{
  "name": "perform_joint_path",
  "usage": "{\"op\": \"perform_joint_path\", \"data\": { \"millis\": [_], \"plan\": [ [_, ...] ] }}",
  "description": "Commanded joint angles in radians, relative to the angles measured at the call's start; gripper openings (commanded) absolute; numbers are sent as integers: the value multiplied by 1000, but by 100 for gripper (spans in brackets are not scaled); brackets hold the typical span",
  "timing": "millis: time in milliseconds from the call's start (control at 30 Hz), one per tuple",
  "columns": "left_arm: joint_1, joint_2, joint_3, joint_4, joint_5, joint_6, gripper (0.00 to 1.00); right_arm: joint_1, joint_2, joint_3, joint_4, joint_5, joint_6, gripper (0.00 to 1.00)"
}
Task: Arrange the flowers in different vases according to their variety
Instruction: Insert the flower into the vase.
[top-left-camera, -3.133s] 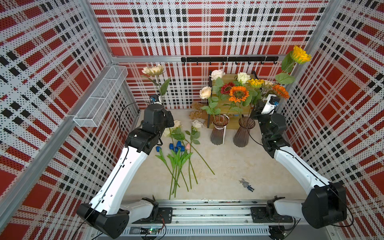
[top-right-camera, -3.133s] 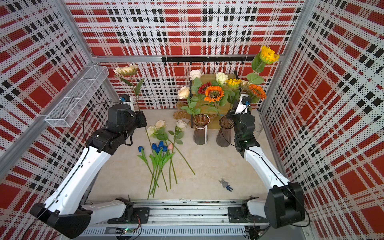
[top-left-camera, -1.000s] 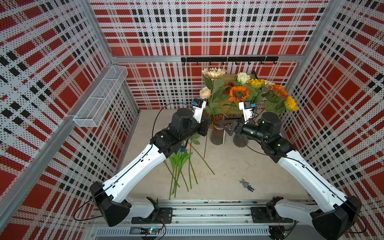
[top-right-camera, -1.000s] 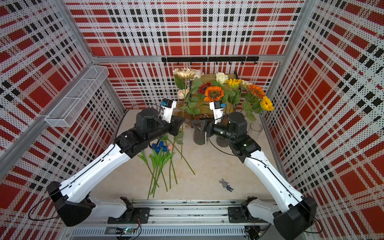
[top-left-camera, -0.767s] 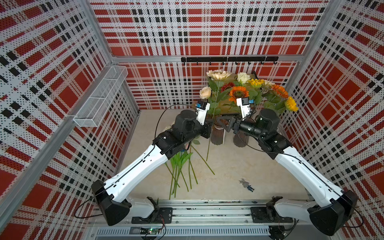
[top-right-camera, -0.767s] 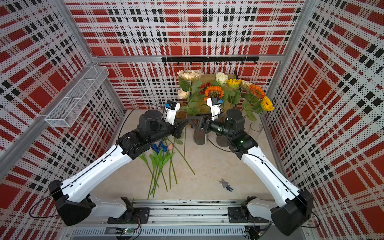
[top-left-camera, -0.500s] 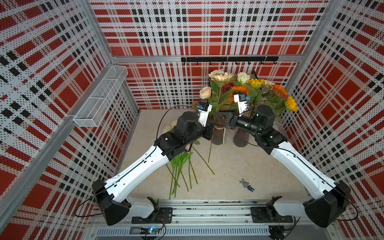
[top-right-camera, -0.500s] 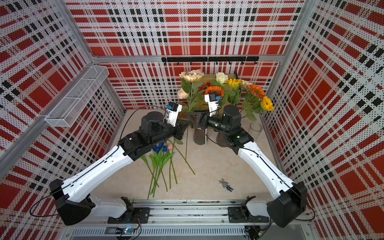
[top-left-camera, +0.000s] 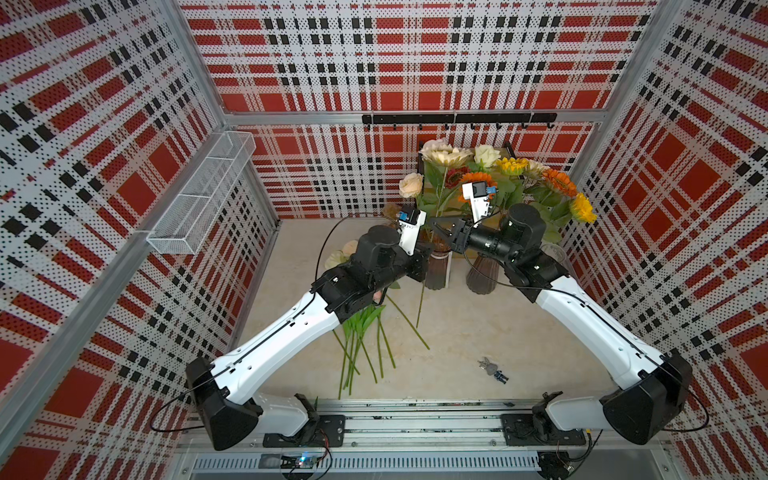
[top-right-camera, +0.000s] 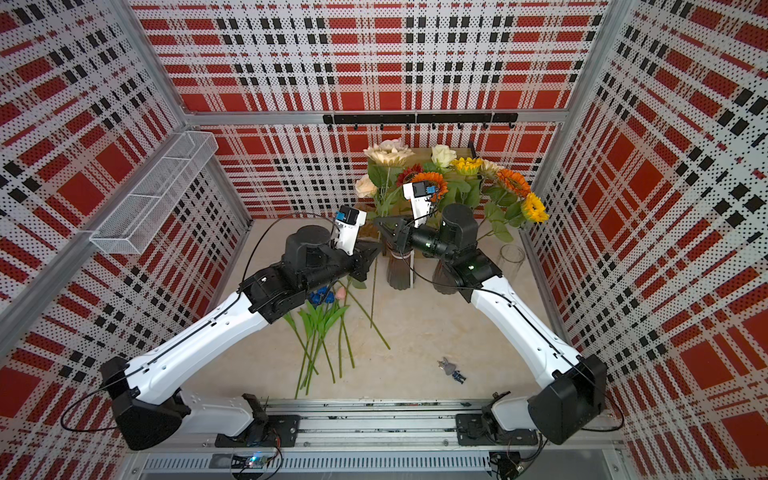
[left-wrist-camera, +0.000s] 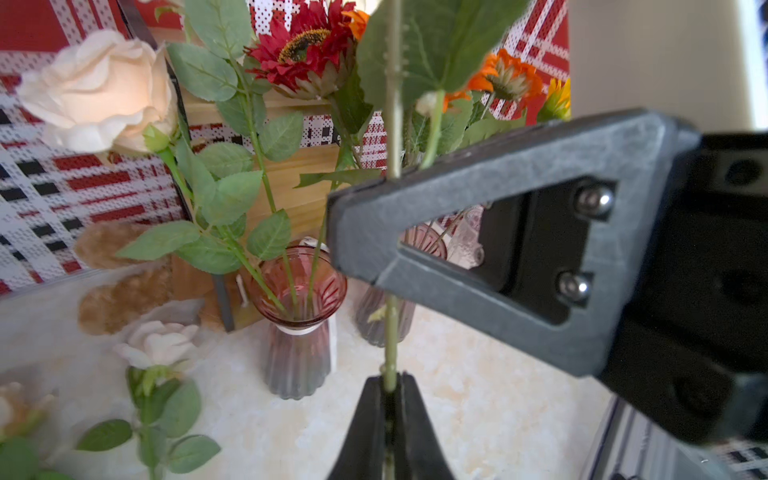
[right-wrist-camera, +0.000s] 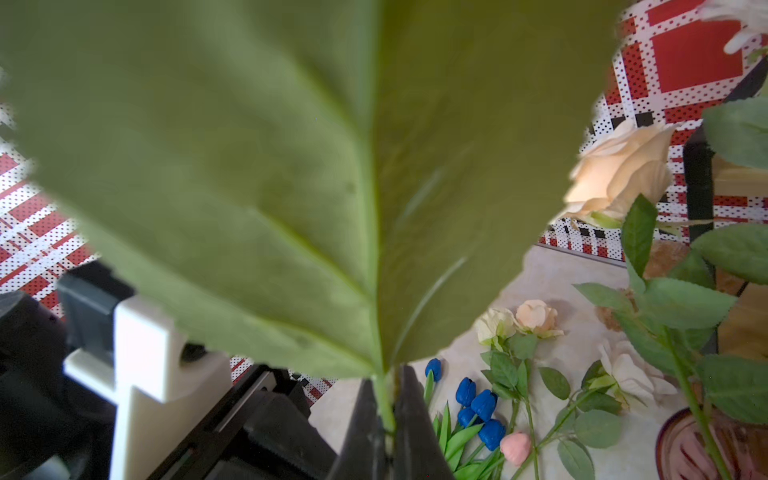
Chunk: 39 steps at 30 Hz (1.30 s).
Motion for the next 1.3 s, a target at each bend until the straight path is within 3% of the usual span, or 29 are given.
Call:
{"op": "perform_joint_path", "data": {
  "millis": [0,67,167,300,467,667,1000,1267],
  "plan": [
    [3,-4,4,26,-38,-7,42,-5,-30,27,-19,34,-20,0],
    [26,-18,-16,20,-65,-24,51,-10,-51,36,-56,77,-68,0],
    [107,-64,-73,-16,-88,-66,56,-16,-107,60,-161,245,-184,0],
    [250,-159,-154,-86,-76,-100,59,-26,-204,45,-204,502,-316,0],
    [403,-245,-208,-174,-35,-97,62,-57,-285,25,-178,677,-430,0],
    [481,-283,-250,-225,-23,-94,63,-206,-258,120,-227,661,-448,0],
    [606,-244,-337,-312,2,-115,63,-251,-204,46,6,702,-569,0],
    [640,-243,-407,-327,36,-159,63,-300,-193,-70,153,646,-517,0]
  ]
}}
